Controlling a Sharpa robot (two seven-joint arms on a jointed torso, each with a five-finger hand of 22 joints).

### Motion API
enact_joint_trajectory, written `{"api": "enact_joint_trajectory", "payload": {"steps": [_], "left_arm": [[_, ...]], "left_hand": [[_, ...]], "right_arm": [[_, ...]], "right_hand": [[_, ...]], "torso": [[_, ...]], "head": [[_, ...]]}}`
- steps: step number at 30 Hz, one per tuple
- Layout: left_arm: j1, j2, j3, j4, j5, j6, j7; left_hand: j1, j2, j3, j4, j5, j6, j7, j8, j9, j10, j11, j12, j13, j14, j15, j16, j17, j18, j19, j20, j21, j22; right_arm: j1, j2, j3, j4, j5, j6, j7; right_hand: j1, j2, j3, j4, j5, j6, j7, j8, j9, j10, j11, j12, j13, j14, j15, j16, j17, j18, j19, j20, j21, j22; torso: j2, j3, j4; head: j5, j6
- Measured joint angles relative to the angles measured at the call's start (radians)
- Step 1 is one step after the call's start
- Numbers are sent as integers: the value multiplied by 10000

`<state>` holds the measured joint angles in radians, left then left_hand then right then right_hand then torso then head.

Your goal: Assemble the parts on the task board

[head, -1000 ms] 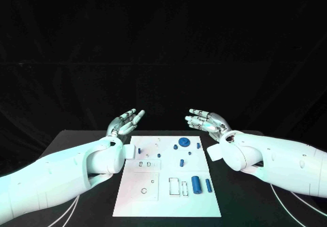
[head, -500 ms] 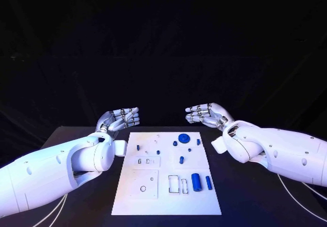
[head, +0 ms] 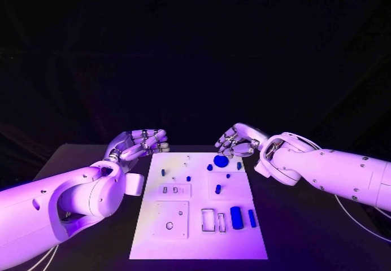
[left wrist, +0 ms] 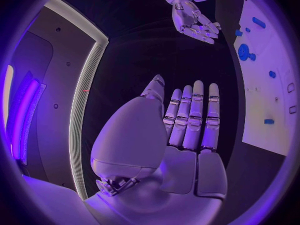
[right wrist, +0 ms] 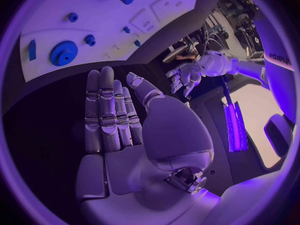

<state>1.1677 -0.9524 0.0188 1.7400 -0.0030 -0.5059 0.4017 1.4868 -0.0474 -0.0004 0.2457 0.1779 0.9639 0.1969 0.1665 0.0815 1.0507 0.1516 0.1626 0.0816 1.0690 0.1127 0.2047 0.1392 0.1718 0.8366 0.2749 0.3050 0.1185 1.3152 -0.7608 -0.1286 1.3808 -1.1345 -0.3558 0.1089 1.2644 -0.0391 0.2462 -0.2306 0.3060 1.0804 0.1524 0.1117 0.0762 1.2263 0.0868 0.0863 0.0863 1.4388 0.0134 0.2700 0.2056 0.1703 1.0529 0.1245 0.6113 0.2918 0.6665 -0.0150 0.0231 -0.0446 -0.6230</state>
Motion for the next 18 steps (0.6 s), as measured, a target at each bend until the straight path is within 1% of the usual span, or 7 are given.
{"api": "enact_joint_trajectory", "payload": {"steps": [3, 6, 8, 11, 13, 16, 18], "left_arm": [[72, -140, 0, 270, -61, 110, -41], [129, -232, 0, 444, -104, 190, -78], [161, -287, 0, 544, -123, 222, -95], [202, -350, 2, 662, -142, 254, -110], [234, -389, 9, 744, -157, 277, -120], [275, -425, 13, 817, -170, 297, -132], [302, -442, 18, 846, -175, 307, -138]], "left_hand": [[0, 0, 0, 0, 0, 0, 0, 0, 0, 0, 0, -62, -1, 0, 0, 0, 0, -1, 36, -36, 0, -1], [0, 0, -51, -5, 0, 0, 0, 0, -1, 0, 0, -78, -8, -28, 27, -64, 12, -2, 72, -2, 0, -1], [0, 0, -54, -1, 0, 0, 0, -14, -1, 0, 0, -138, -20, -37, 36, -75, 12, -1, 72, -3, 0, -1], [0, 0, -55, 0, 0, 0, 0, -60, -9, 0, 0, -178, -23, -90, 89, -145, 12, -2, 107, -36, 49, -1], [0, 0, -81, 26, 0, -1, 0, -60, -16, -37, 36, -210, -36, -90, 89, -149, 24, -3, 107, -35, 49, -2], [0, 0, -108, -1, 0, -1, 0, -106, -16, -38, 37, -210, -36, -118, 117, -198, 24, -3, 143, -71, 49, -2], [0, 0, -108, -1, 0, -1, 0, -106, -16, -38, 37, -211, -36, -127, 127, -198, 24, -2, 144, -71, 49, -2]], "right_arm": [[40, 161, 0, -99, -1266, 107, -547], [54, 302, 0, -189, -2271, 202, -988], [59, 389, 0, -222, -2759, 271, -1197], [65, 515, 1, -252, -3303, 375, -1422], [70, 616, 4, -265, -3685, 475, -1575], [71, 726, 4, -307, -4089, 619, -1738], [71, 788, 4, -353, -4269, 701, -1821]], "right_hand": [[-110, -110, 45, 45, 146, 89, -89, -41, -1, 67, -67, -107, 53, 250, -172, 864, 792, 1, 484, -234, 804, 512], [-176, -175, 157, 157, 152, 90, -90, -176, -1, -28, -154, -153, 99, 263, -187, 1944, 1618, 0, 676, -322, 1458, 1038], [-249, -330, 226, 224, 152, 89, -91, -235, -1, -241, -143, -191, 105, 263, -187, 2836, 2271, 2, 1163, -331, 2552, 2390], [-286, -368, 346, 321, 152, 89, -91, -304, -1, -460, -114, -191, 131, 263, -188, 5093, 4338, -367, 1988, -325, 4299, 4688], [-324, -406, 429, 404, 152, 89, -91, -323, -1, -511, -103, -191, 168, 262, -188, 6427, 5576, -484, 2403, -314, 5260, 5967], [-234, -496, 565, 540, 215, 34, -146, -369, -2, -600, -84, -191, 218, 262, -188, 7866, 6968, -708, 2804, -271, 6328, 7449], [-286, -549, 614, 590, 214, 34, -145, -369, -2, -656, -28, -190, 236, 262, -188, 8382, 7469, -713, 2923, -248, 6701, 7982]], "torso": [[179, -35, 31], [339, -68, 58], [422, -85, 75], [533, -110, 102], [604, -128, 120], [699, -155, 151], [750, -167, 171]], "head": [[-56, 39], [-97, 53], [-115, 54], [-135, 55], [-150, 56], [-162, 76], [-176, 88]]}}
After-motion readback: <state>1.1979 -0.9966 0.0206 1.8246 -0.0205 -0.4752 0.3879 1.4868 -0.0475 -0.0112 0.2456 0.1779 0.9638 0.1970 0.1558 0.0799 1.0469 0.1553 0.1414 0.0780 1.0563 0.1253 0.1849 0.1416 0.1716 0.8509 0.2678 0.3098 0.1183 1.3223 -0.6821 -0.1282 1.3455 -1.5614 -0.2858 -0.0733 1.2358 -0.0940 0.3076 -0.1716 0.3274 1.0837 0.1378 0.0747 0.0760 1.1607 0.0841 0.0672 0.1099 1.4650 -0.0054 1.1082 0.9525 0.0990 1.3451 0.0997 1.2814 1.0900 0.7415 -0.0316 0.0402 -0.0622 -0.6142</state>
